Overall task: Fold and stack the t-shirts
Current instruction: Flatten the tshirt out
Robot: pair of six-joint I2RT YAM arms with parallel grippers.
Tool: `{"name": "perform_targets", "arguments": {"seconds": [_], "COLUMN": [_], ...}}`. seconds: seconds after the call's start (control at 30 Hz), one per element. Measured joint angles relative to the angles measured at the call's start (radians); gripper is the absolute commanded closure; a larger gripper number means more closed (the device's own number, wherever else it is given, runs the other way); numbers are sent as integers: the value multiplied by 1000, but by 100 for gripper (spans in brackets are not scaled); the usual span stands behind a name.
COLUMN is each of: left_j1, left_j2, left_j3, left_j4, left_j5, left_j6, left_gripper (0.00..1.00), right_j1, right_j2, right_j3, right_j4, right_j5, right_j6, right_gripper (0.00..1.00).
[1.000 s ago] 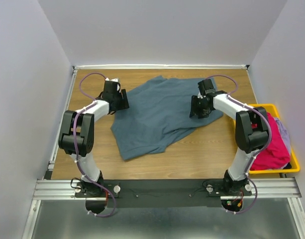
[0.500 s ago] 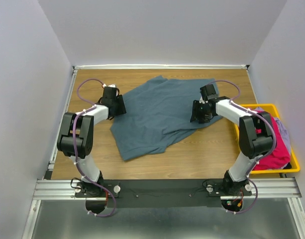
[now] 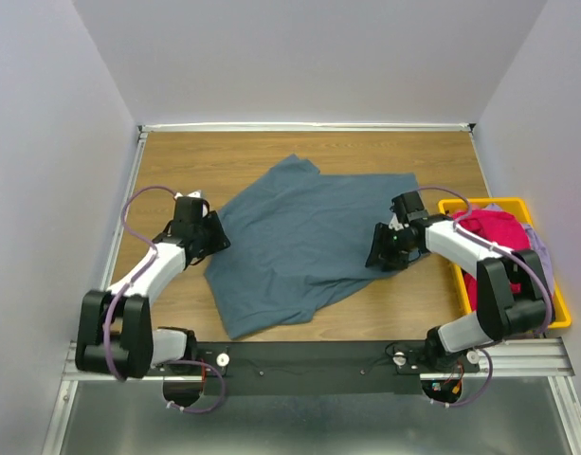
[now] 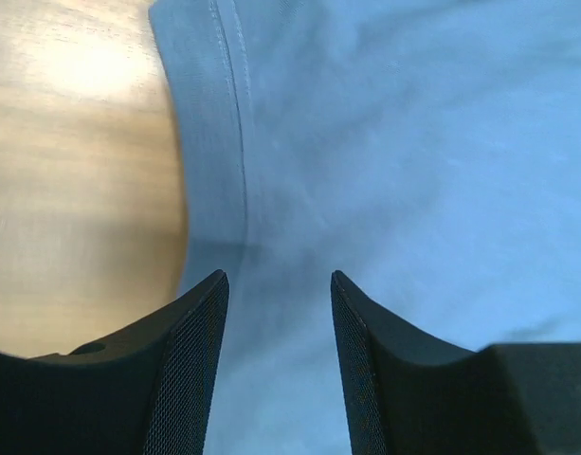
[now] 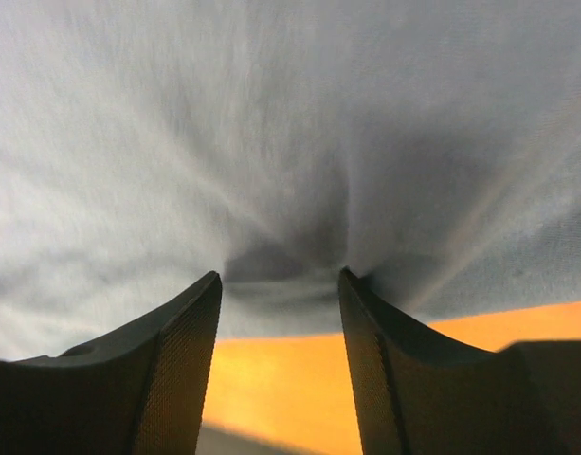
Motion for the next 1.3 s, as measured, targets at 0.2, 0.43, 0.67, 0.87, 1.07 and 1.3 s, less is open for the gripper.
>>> {"name": "perform_targets", "arguments": {"seconds": [0.2,0.43,0.67,0.87,1.07,1.3], "left_j1": [1,2,-3,-14,-32,-53], "left_j2": [-131,224,538,668,721,709], "left_j3": [89,414,686,755,776,748], "left_j4": [-83,-21,-47,-72,-90,-87], "left_j5": [11,12,38,38,34,15], "left_j6": [-1,94,222,293,313,323], "left_gripper": [26,14,19,27,55,100], "right_j1": [1,1,1,1,1,1], "right_j2": [-80,66,187,210,210,210], "right_j3": [25,288,321,320,282,263], "right_j4": [-139,-119,-73,-52,-26,-19], "right_j5": [-11,53,56,56,55,54], "right_j6": [-31,-91,-108,-119,-123,-122], "right_gripper": [36,37,37,37,37,37]}}
